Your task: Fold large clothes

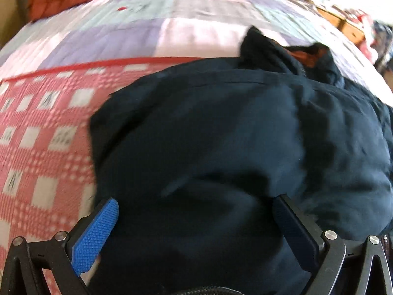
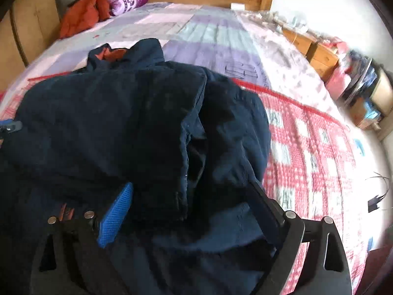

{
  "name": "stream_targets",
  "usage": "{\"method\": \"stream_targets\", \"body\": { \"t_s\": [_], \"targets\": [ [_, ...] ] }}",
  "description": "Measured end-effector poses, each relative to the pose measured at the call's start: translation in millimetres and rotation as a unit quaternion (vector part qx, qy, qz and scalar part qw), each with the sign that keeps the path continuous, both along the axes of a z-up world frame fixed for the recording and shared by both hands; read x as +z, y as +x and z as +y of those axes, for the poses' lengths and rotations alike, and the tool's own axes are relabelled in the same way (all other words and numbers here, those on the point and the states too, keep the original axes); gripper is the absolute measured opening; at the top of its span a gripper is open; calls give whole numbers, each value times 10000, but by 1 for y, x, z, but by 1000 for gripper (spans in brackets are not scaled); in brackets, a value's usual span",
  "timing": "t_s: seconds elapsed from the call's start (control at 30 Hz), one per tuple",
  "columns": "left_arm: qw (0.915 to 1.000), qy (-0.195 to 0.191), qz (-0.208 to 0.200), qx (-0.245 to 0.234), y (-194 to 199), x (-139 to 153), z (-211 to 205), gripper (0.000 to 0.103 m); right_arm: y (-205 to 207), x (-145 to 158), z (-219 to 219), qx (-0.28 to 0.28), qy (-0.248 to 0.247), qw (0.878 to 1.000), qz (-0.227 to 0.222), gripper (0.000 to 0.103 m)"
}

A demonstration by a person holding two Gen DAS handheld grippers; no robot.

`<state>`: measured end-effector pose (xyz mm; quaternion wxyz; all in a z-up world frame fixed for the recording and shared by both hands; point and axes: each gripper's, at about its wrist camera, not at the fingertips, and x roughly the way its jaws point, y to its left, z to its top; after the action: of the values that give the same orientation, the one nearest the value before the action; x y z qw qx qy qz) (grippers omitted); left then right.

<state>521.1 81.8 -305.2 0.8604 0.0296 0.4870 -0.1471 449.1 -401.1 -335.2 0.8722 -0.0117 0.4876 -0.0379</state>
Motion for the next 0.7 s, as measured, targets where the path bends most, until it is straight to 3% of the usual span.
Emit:
{"method": "stream_targets", "body": {
  "t_s": [0.1,0.23,0.3,0.4,0.5,0.53,0.6,0.7],
  "targets": [
    [9999,-13,-76,95,-4,12,3,103,-9,22,23,218,-590,9974,-343,93],
    [9994,-143,-308,-83,5,32,-16,103,3,57,57,407,-650,9903,-1156,94],
    [9991,-165,-384,-84,17,39,-28,103,25,67,79,672,-551,9881,-1268,94],
    [9989,-339,-291,167,47,40,-31,103,65,53,109,983,-424,9897,-951,94],
    [9968,-122,431,661,88,7,-17,103,101,17,122,983,-755,9919,-286,94],
    [9945,-106,667,798,95,-6,-10,103,111,0,109,816,-863,9929,54,94],
    [9905,-424,955,892,103,-19,5,103,107,-7,71,397,-300,9987,73,94],
    [9912,-486,872,868,101,-13,16,103,98,-4,10,-520,-189,9984,133,94]
  ]
}}
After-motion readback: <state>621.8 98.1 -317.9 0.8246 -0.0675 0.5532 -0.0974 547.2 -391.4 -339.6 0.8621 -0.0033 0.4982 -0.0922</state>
